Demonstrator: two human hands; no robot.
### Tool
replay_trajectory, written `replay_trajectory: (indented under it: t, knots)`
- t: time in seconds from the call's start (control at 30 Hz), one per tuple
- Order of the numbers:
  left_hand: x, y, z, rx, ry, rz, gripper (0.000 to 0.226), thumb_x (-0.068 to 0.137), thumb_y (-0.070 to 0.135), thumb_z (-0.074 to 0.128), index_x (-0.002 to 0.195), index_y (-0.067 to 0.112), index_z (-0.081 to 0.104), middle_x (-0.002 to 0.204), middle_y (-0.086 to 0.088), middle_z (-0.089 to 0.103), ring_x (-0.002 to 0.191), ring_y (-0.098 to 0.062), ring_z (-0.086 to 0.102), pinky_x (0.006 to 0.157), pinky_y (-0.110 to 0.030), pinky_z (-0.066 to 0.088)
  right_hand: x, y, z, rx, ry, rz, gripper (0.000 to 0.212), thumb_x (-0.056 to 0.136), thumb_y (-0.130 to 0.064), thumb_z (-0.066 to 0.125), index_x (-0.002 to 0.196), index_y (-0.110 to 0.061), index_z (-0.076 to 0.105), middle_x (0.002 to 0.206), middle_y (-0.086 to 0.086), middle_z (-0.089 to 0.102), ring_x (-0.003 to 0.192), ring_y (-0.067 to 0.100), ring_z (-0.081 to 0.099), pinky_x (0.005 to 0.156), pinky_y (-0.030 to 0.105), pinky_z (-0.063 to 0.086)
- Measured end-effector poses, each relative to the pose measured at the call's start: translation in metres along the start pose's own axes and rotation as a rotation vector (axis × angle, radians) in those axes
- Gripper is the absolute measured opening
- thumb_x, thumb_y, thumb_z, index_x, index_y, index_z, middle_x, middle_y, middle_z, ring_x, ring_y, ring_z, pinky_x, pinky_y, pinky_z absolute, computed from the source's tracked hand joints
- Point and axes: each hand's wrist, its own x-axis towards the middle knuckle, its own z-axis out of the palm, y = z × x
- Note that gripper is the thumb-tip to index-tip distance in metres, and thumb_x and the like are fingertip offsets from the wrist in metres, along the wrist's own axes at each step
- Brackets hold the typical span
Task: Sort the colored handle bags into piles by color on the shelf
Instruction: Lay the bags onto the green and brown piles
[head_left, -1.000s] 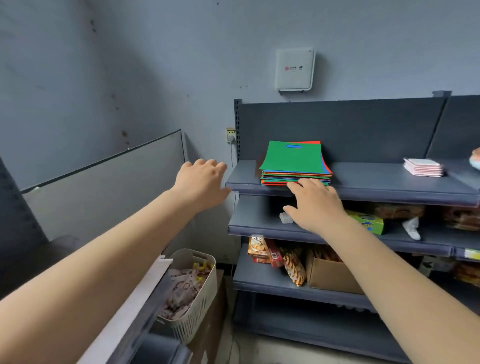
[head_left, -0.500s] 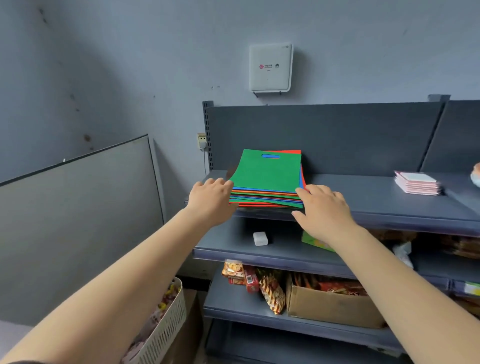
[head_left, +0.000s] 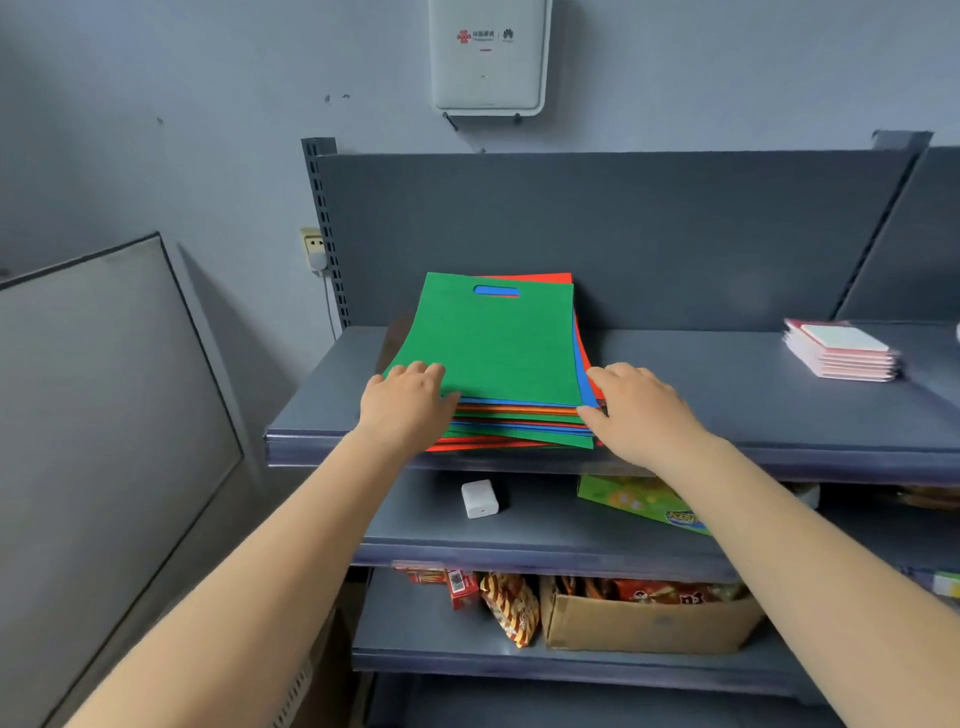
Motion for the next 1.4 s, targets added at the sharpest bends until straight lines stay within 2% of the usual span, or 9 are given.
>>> replay_trajectory:
  t: [0.23,0.47,0.6,0.7,0.83,1.0,1.17,1.33,1.4]
  knots:
    - [0.042,-0.011,0.042,-0.148,0.025,-0.024,0.044,0.097,0.047,0.036,0.122,0.016,0.056,0.118,-0.007,0.061,0.113,-0.028,0.053,0.093,-0.035,0.037,0.066,0.016,0.038,0.164,-0.070,0.154,0.045,0.098,-0.042,0.043,0.128,-0.010,0.051,0.114,0.008,0.054,0.100,0.025,0.052,0.081,0.033,0.042]
    - [0.046,-0.003,0.053,-0.216,0.082,0.100,0.045,0.096,0.048,0.039,0.123,0.017,0.058,0.123,-0.002,0.062,0.112,-0.025,0.052,0.093,-0.031,0.033,0.099,0.034,0.060,0.327,0.002,0.427,0.056,0.086,-0.047,0.063,0.051,-0.011,0.038,0.053,0.007,0.043,0.058,0.025,0.047,0.051,0.031,0.033]
    - [0.052,0.001,0.052,-0.257,0.060,0.156,0.048,0.097,0.049,0.038,0.131,0.019,0.054,0.137,0.003,0.054,0.125,-0.020,0.047,0.099,-0.027,0.033,0.105,0.038,0.062,0.330,0.065,0.450,0.048,0.082,-0.044,0.069,0.076,0.003,0.065,0.085,0.017,0.066,0.085,0.034,0.059,0.068,0.038,0.048]
    - [0.057,-0.002,0.049,-0.339,0.019,0.161,0.045,0.097,0.048,0.039,0.130,0.022,0.055,0.134,0.003,0.057,0.127,-0.018,0.047,0.098,-0.029,0.038,0.109,0.042,0.062,0.379,0.088,0.448,0.033,0.082,-0.039,0.072,0.074,-0.009,0.060,0.083,0.006,0.060,0.085,0.027,0.051,0.067,0.031,0.039]
    - [0.064,-0.012,0.046,-0.392,0.005,0.053,0.043,0.096,0.046,0.042,0.128,0.020,0.055,0.129,0.002,0.059,0.119,-0.019,0.051,0.089,-0.029,0.041,0.110,0.046,0.062,0.438,0.165,0.425,0.037,0.082,-0.030,0.073,0.074,0.005,0.062,0.073,0.017,0.063,0.081,0.032,0.055,0.063,0.030,0.036]
    - [0.070,-0.026,0.050,-0.454,-0.010,-0.072,0.044,0.093,0.048,0.048,0.127,0.019,0.055,0.126,0.001,0.059,0.115,-0.020,0.051,0.086,-0.031,0.042,0.106,0.059,0.065,0.469,0.291,0.461,0.019,0.087,-0.022,0.069,0.091,-0.004,0.066,0.092,0.015,0.067,0.095,0.034,0.056,0.069,0.029,0.033]
    - [0.075,-0.038,0.055,-0.596,-0.002,-0.215,0.066,0.082,0.047,0.067,0.135,0.014,0.049,0.135,-0.003,0.052,0.123,-0.021,0.047,0.094,-0.032,0.039,0.099,0.072,0.074,0.555,0.448,0.487,0.013,0.090,-0.015,0.063,0.092,-0.002,0.063,0.097,0.020,0.069,0.086,0.037,0.063,0.075,0.037,0.048]
    - [0.080,-0.056,0.055,-0.609,0.035,-0.344,0.040,0.079,0.041,0.072,0.096,0.006,0.061,0.094,-0.007,0.062,0.098,-0.031,0.056,0.069,-0.034,0.041,0.091,0.076,0.078,0.680,0.568,0.487,0.008,0.089,-0.007,0.060,0.094,-0.005,0.065,0.097,0.016,0.070,0.088,0.033,0.065,0.078,0.040,0.049]
    - [0.081,-0.061,0.054,-0.620,0.051,-0.373,0.038,0.080,0.036,0.073,0.103,0.007,0.064,0.098,-0.007,0.064,0.100,-0.030,0.057,0.070,-0.031,0.039,0.088,0.077,0.080,0.765,0.579,0.504,0.014,0.089,-0.005,0.058,0.100,-0.008,0.067,0.098,0.012,0.070,0.088,0.027,0.064,0.080,0.037,0.048]
